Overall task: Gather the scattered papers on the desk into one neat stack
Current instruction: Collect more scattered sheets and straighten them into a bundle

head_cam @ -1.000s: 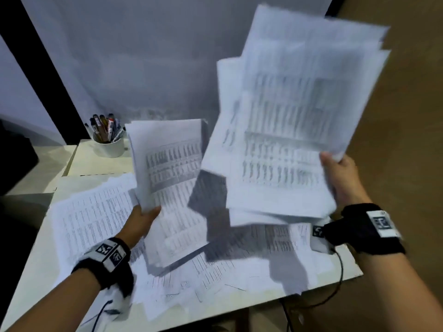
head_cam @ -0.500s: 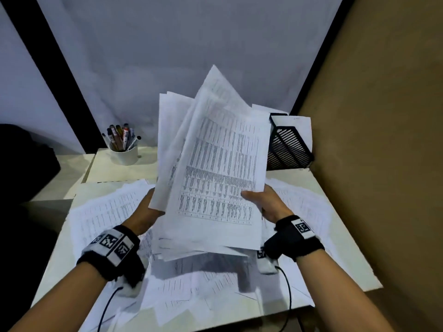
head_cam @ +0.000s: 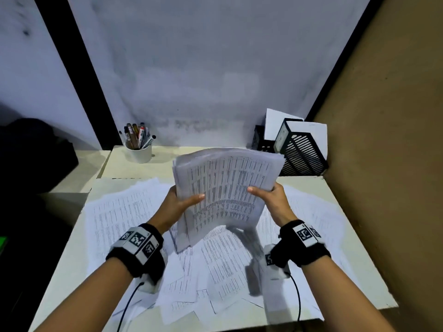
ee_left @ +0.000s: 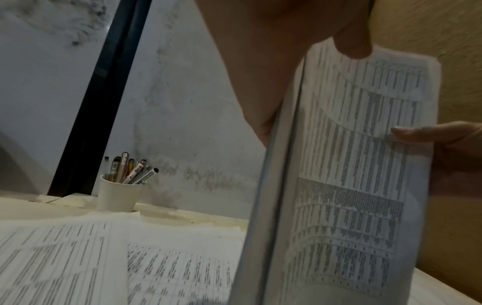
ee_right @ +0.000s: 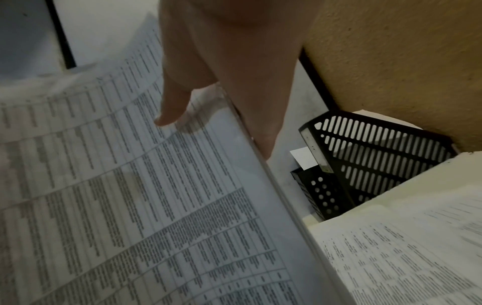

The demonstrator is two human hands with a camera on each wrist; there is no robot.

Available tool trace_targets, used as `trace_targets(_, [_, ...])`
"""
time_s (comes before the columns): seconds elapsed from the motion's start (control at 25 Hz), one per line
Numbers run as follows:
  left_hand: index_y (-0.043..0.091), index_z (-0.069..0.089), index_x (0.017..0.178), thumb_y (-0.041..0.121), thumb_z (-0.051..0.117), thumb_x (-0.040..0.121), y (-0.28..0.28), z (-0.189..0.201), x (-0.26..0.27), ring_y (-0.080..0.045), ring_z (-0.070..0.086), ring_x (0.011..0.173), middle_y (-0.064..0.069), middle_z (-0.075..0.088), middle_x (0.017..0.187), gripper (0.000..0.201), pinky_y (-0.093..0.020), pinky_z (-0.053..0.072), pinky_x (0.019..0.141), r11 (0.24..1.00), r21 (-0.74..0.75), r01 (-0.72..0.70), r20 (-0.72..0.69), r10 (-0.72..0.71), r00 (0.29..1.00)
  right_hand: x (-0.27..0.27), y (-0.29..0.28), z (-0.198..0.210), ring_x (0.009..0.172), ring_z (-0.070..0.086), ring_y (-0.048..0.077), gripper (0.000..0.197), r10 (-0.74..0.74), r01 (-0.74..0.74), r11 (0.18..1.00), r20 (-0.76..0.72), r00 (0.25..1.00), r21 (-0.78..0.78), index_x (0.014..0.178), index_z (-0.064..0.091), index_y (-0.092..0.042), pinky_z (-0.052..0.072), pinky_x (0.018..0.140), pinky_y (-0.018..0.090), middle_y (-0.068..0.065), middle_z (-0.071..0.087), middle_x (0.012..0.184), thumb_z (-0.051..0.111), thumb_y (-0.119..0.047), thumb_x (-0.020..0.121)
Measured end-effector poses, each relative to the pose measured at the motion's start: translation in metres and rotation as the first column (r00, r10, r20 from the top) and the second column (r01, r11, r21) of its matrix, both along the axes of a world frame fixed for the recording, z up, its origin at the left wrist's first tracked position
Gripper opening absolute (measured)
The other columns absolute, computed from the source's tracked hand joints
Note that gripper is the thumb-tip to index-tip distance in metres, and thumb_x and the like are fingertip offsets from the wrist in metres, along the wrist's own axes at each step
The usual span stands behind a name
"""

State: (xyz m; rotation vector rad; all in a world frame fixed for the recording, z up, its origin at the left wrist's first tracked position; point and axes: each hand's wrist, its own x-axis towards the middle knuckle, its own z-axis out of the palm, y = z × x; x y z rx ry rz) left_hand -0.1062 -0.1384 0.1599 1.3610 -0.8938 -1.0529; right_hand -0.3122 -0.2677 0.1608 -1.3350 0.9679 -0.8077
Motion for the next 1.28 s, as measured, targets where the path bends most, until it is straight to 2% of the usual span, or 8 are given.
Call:
trace_targets(0.12, [0.032, 0.06, 0.09, 0.015, 0.068, 0.079, -0.008, 0.011, -0.006, 0.008, 0.067, 0.077, 0.017, 0.071, 0.082, 0.022, -0.036, 0.051, 0.091, 0.99, -0.029, -0.135, -0.009, 0.135, 0.991, 0.001, -0.001, 0.012, 0.076, 0.07, 0.002, 0.025, -0.015, 0.016, 0.999, 0.029, 0.999, -0.042, 0.089, 0.066, -0.015, 0.055, 0.077, 0.025, -0.013, 0.075, 0.075, 0.068, 0.005, 0.074])
trace_targets(0.24, [0.027, 0.061, 0.086, 0.005, 0.061, 0.082, -0.016, 0.02, -0.001, 0.008, 0.067, 0.071, 0.024, 0.071, 0.069, 0.023, -0.021, 0.056, 0.076, 0.973, -0.113, -0.204, -0.034, 0.201, 0.979, 0.004, -0.005, 0.024, 0.073, 0.068, 0.0, 0.024, -0.034, 0.044, 0.994, 0.097, 0.995, -0.103, 0.088, 0.065, -0.013, 0.055, 0.071, 0.019, -0.015, 0.073, 0.072, 0.068, 0.006, 0.074])
trace_targets(0.44, [0.024, 0.062, 0.089, 0.007, 0.066, 0.079, -0.019, 0.005, -0.006, 0.001, 0.067, 0.074, 0.012, 0.068, 0.083, 0.02, -0.042, 0.049, 0.095, 0.987, 0.035, -0.159, -0.012, 0.16, 0.987, 0.014, 0.001, 0.009, 0.086, 0.065, 0.015, 0.02, -0.013, 0.013, 1.0, -0.007, 1.0, 0.027, 0.093, 0.064, -0.012, 0.048, 0.097, 0.048, 0.0, 0.07, 0.089, 0.066, 0.001, 0.079])
trace_targets(0.64, [0.021, 0.066, 0.087, 0.012, 0.071, 0.075, -0.016, 0.009, -0.004, -0.011, 0.07, 0.08, 0.012, 0.075, 0.075, 0.016, -0.033, 0.053, 0.082, 0.968, -0.02, -0.251, -0.147, 0.246, 0.958, 0.012, 0.006, 0.02, 0.095, 0.065, 0.016, 0.029, -0.037, 0.042, 0.998, 0.106, 0.994, -0.043, 0.108, 0.061, -0.01, 0.051, 0.095, 0.033, 0.002, 0.068, 0.101, 0.065, -0.024, 0.082])
trace_targets(0.76, [0.022, 0.066, 0.091, 0.023, 0.073, 0.067, -0.005, 0.004, 0.005, -0.012, 0.069, 0.086, 0.015, 0.075, 0.081, 0.025, -0.039, 0.051, 0.089, 0.985, 0.013, -0.175, -0.074, 0.175, 0.982, -0.001, 0.009, 0.005, 0.093, 0.069, 0.017, 0.06, 0.006, -0.007, 1.0, 0.11, 0.994, 0.009, 0.101, 0.065, -0.016, 0.057, 0.082, 0.029, -0.002, 0.074, 0.094, 0.079, -0.051, 0.054])
trace_targets(0.96, [0.021, 0.064, 0.085, 0.01, 0.058, 0.086, -0.013, 0.011, 0.001, 0.002, 0.068, 0.069, 0.019, 0.073, 0.069, 0.013, -0.028, 0.055, 0.078, 0.953, -0.038, -0.301, -0.07, 0.298, 0.952, 0.003, 0.006, 0.005, 0.083, 0.069, 0.012, 0.011, -0.048, 0.052, 0.997, 0.085, 0.995, -0.049, 0.091, 0.065, -0.016, 0.056, 0.08, 0.029, -0.005, 0.073, 0.082, 0.065, -0.011, 0.082])
trace_targets(1.16, [0.022, 0.059, 0.097, 0.012, 0.056, 0.088, -0.012, 0.005, -0.015, 0.002, 0.067, 0.076, 0.01, 0.068, 0.092, 0.015, -0.027, 0.051, 0.08, 0.975, -0.013, -0.221, -0.074, 0.219, 0.973, 0.006, 0.003, 0.002, 0.077, 0.069, 0.006, 0.018, -0.027, 0.031, 0.999, 0.103, 0.994, -0.039, 0.094, 0.064, -0.014, 0.054, 0.07, 0.024, -0.009, 0.075, 0.077, 0.067, -0.004, 0.079])
trace_targets(1.28, [0.024, 0.059, 0.089, 0.015, 0.059, 0.086, -0.018, 0.022, -0.017, -0.004, 0.066, 0.076, 0.007, 0.066, 0.088, 0.009, -0.025, 0.051, 0.073, 0.952, -0.082, -0.295, -0.053, 0.291, 0.955, 0.012, 0.001, 0.022, 0.07, 0.068, 0.004, 0.015, -0.068, 0.083, 0.993, 0.167, 0.984, -0.083, 0.086, 0.064, -0.013, 0.054, 0.066, 0.022, -0.01, 0.073, 0.07, 0.072, -0.012, 0.074])
